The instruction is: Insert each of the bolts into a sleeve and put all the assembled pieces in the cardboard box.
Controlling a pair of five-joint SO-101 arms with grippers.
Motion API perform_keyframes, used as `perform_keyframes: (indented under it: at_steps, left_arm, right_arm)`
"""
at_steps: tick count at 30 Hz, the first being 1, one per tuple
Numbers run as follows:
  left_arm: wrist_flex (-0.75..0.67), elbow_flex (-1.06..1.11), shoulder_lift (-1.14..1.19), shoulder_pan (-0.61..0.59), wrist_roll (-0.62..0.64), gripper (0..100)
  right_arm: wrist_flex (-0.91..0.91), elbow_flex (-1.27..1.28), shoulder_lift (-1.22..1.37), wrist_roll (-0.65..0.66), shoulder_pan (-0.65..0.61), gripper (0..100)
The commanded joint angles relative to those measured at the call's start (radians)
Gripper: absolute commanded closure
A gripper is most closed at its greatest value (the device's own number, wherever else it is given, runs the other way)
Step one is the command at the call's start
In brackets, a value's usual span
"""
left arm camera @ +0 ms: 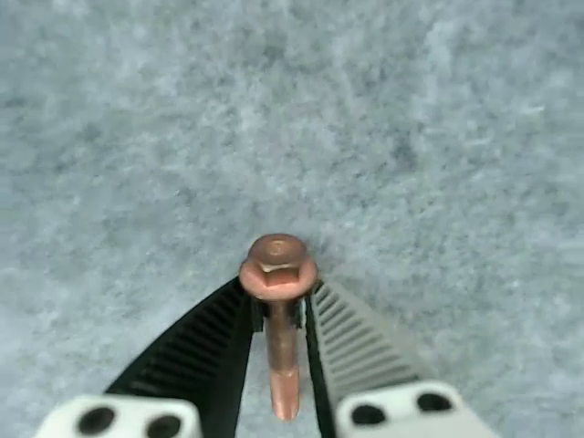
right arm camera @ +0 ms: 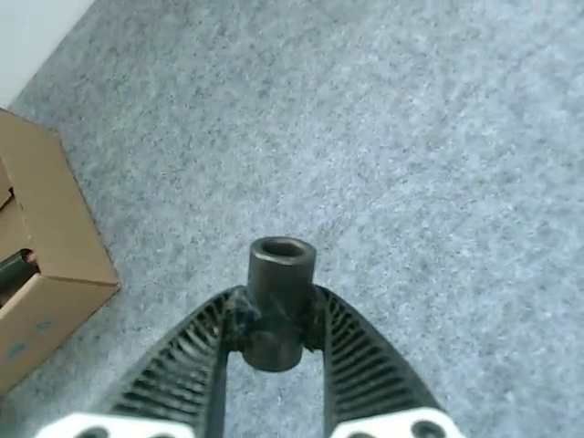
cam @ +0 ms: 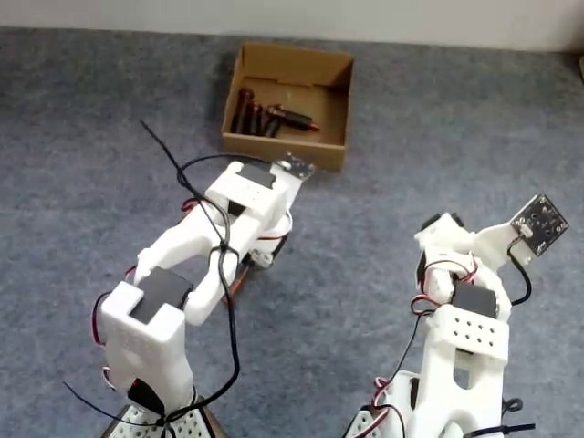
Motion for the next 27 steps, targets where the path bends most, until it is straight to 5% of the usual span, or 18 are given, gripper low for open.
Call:
perform_keyframes:
  at_steps: [1, 13, 27]
  left_arm:
    - [0.025, 0.076, -0.243, 0.018, -0.003, 99]
    - [-0.313, 0.595, -1.007, -0.008, 0.043, 99]
    - [-0.522, 0.812, -1.624, -0.033, 0.095, 99]
  right_arm:
    - [-0.015, -0.004, -0.033, 0.071, -0.028, 99.4]
    - [0.116, 0.071, -0.302, 0.175, -0.308, 99.4]
    - [0.119, 0.329, -0.816, 0.379, -0.618, 99.4]
